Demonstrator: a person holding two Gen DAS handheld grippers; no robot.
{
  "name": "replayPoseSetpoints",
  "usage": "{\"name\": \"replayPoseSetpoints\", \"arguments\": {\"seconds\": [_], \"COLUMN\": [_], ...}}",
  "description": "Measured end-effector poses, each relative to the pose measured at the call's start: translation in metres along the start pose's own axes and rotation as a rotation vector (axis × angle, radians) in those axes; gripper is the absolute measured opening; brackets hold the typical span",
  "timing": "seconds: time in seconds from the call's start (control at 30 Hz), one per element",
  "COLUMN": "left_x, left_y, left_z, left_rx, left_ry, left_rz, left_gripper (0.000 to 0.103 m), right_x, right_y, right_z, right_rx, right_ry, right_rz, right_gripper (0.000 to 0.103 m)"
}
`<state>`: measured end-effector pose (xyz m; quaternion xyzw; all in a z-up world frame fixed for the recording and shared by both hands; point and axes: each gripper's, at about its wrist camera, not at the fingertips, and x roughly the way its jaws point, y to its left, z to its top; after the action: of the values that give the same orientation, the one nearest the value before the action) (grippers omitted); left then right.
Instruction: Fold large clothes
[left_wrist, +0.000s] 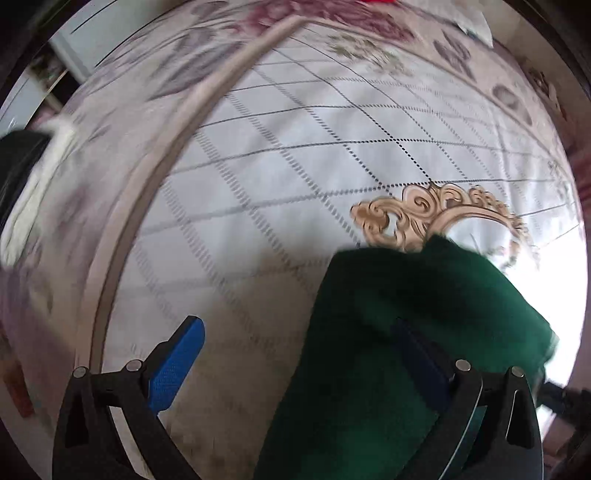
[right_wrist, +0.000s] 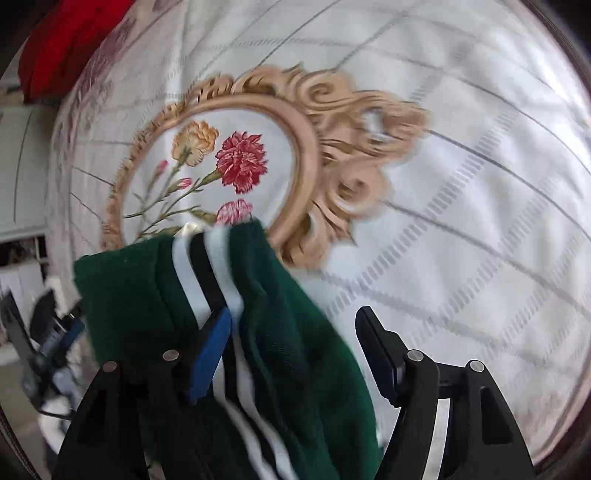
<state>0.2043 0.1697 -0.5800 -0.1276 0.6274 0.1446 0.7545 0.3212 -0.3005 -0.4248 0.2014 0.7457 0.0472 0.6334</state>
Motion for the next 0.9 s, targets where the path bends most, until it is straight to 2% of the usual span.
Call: {"name": "replayPoseSetpoints", "arguments": {"seconds": [0.1, 0.17, 0.3, 0.33, 0.37, 0.4, 0.47, 0.53, 0.63, 0.7, 0.73, 0.77, 0.8, 0.87, 0.9], "left_x": [-0.033, -0.041, -0.014, -0.009, -0.003, 0.005, 0.018, 0.023, 0.006, -0.016, -0.025, -0.030, -0.029, -0.011, 0.003], "left_y": [0.017, 0.018, 0.019, 0.019, 0.021, 0.021, 0.021, 0.023, 0.025, 0.028, 0.029, 0.035, 0.036, 0.038, 0.039], "left_z": [-0.049, -0.077, -0.122, -0.129, -0.135, -0.139, -0.140, -0.140, -0.129, -0.117, -0.111, -0.103, -0.098, -0.087, -0.082], "left_rx": [-0.060, -0.048, -0.023, -0.028, -0.022, -0.003, 0.037, 0.040, 0.031, 0.007, -0.007, -0.021, -0.031, -0.041, -0.052], "left_ry": [0.024, 0.058, 0.166, 0.171, 0.159, 0.151, 0.144, 0.151, 0.176, 0.130, 0.101, 0.077, 0.054, 0.050, 0.068], "left_rz": [-0.021, 0.019, 0.094, 0.090, 0.097, 0.100, 0.089, 0.072, 0.046, -0.004, -0.031, -0.058, -0.079, -0.084, -0.085], "left_gripper": [0.103, 0.103, 0.103, 0.103, 0.103, 0.103, 0.103, 0.103, 0.103, 0.103, 0.103, 0.103, 0.103, 0.103, 0.103], "right_x": [-0.021, -0.019, 0.004, 0.014, 0.024, 0.031, 0.042, 0.056, 0.055, 0.039, 0.023, 0.013, 0.002, -0.006, -0.002], "right_y": [-0.018, -0.024, -0.030, -0.032, -0.030, -0.026, -0.021, -0.030, -0.030, -0.029, -0.032, -0.033, -0.034, -0.037, -0.037], "right_z": [-0.049, -0.083, -0.133, -0.139, -0.140, -0.140, -0.135, -0.130, -0.121, -0.117, -0.111, -0.107, -0.102, -0.090, -0.084], "right_rx": [0.058, 0.073, 0.043, 0.049, 0.046, 0.024, -0.034, 0.010, 0.021, 0.008, -0.002, -0.009, -0.016, -0.045, -0.068], "right_ry": [0.079, 0.144, 0.249, 0.261, 0.268, 0.263, 0.220, 0.212, 0.252, 0.259, 0.229, 0.189, 0.134, 0.048, 0.024], "right_rz": [0.068, 0.082, 0.056, 0.062, 0.088, 0.078, -0.022, -0.029, -0.012, 0.013, 0.012, 0.017, 0.042, 0.114, 0.121], "right_gripper": [0.073, 0.073, 0.073, 0.073, 0.066, 0.048, 0.037, 0.037, 0.037, 0.046, 0.052, 0.066, 0.084, 0.100, 0.101]}}
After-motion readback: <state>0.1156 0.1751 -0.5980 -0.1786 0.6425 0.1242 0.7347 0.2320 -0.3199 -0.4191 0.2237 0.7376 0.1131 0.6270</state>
